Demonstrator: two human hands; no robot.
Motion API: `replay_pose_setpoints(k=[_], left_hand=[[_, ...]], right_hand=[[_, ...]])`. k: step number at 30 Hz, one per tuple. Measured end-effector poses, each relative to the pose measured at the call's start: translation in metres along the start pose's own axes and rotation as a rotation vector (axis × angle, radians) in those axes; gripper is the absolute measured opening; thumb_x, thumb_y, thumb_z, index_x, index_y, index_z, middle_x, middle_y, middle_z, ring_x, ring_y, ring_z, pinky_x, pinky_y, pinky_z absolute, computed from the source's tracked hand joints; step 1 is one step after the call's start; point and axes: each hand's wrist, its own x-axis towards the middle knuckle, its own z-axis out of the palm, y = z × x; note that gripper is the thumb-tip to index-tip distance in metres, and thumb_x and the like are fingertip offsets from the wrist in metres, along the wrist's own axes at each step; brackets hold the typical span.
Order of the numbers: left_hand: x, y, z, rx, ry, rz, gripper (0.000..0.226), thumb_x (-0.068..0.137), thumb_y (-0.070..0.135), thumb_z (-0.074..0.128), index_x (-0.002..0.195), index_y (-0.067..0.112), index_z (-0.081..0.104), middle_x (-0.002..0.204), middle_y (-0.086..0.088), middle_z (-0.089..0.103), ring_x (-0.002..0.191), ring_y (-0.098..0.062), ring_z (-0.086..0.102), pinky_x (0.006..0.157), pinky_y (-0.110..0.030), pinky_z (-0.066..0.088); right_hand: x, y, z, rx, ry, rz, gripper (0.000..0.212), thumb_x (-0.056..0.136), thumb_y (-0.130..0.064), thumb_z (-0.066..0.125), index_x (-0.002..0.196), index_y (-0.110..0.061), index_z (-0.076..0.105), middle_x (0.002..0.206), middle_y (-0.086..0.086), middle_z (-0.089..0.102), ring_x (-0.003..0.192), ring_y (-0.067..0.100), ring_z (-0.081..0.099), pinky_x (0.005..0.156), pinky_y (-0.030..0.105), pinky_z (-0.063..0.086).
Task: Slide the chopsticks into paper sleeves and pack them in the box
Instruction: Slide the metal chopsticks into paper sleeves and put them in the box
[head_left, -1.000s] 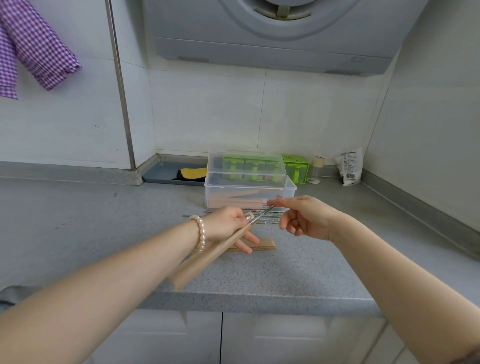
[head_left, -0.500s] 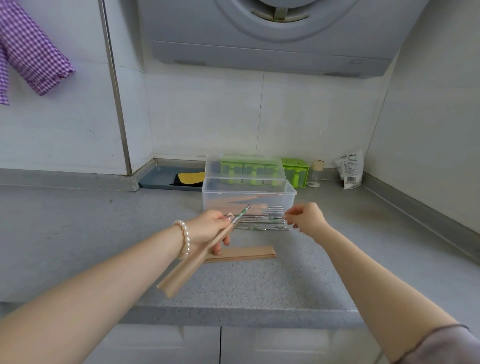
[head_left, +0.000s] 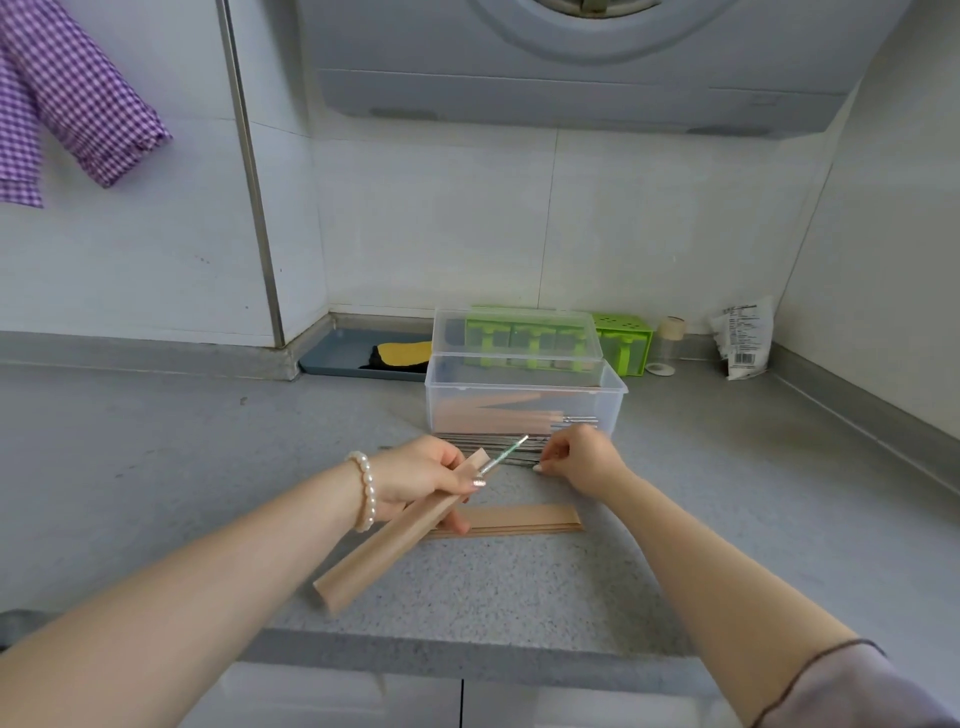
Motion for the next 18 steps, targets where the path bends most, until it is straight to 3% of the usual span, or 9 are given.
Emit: replay_pose_setpoints(k=[6, 9, 13, 18], left_hand=[[-0.004, 0.0, -0.001, -0.003, -0.008, 0.002, 0.007, 0.086, 0.009, 0.062, 0.082, 0.008, 0.056, 0.083, -0.006, 0.061, 0.058, -0.017, 0.069, 0.044, -0.022, 0.048], [-0.006, 0.0, -0.002, 0.006, -0.02, -0.009, 0.006, 0.086, 0.005, 0.061, 0.082, 0.007, 0.057, 0.084, -0.009, 0.062, 0.059, -0.018, 0.07, 0.045, -0.022, 0.05], [-0.011, 0.001, -0.003, 0.016, -0.032, -0.02, 0.008, 0.086, 0.003, 0.061, 0.081, 0.008, 0.057, 0.086, -0.011, 0.061, 0.059, -0.018, 0.07, 0.047, -0.023, 0.052], [-0.02, 0.007, -0.001, 0.025, -0.019, -0.01, 0.006, 0.083, 0.002, 0.064, 0.085, 0.007, 0.06, 0.083, -0.009, 0.064, 0.057, -0.016, 0.069, 0.047, -0.023, 0.053]], right_hand=[[0.002, 0.003, 0.001, -0.053, -0.01, -0.02, 0.009, 0.084, -0.017, 0.065, 0.085, -0.009, 0.067, 0.09, 0.01, 0.066, 0.078, 0.019, 0.052, 0.068, 0.025, 0.038], [-0.004, 0.001, -0.014, -0.011, -0.025, -0.021, 0.008, 0.088, -0.01, 0.059, 0.08, -0.01, 0.06, 0.08, 0.009, 0.062, 0.069, 0.017, 0.054, 0.062, 0.023, 0.04], [-0.029, -0.003, -0.061, 0.362, -0.014, 0.005, 0.007, 0.086, -0.006, 0.062, 0.084, 0.0, 0.065, 0.068, 0.006, 0.066, 0.047, 0.002, 0.056, 0.048, 0.012, 0.045], [-0.057, 0.007, -0.13, 0.683, -0.117, -0.024, 0.013, 0.082, 0.006, 0.058, 0.081, -0.002, 0.068, 0.062, 0.005, 0.069, 0.053, 0.011, 0.055, 0.05, 0.016, 0.046]])
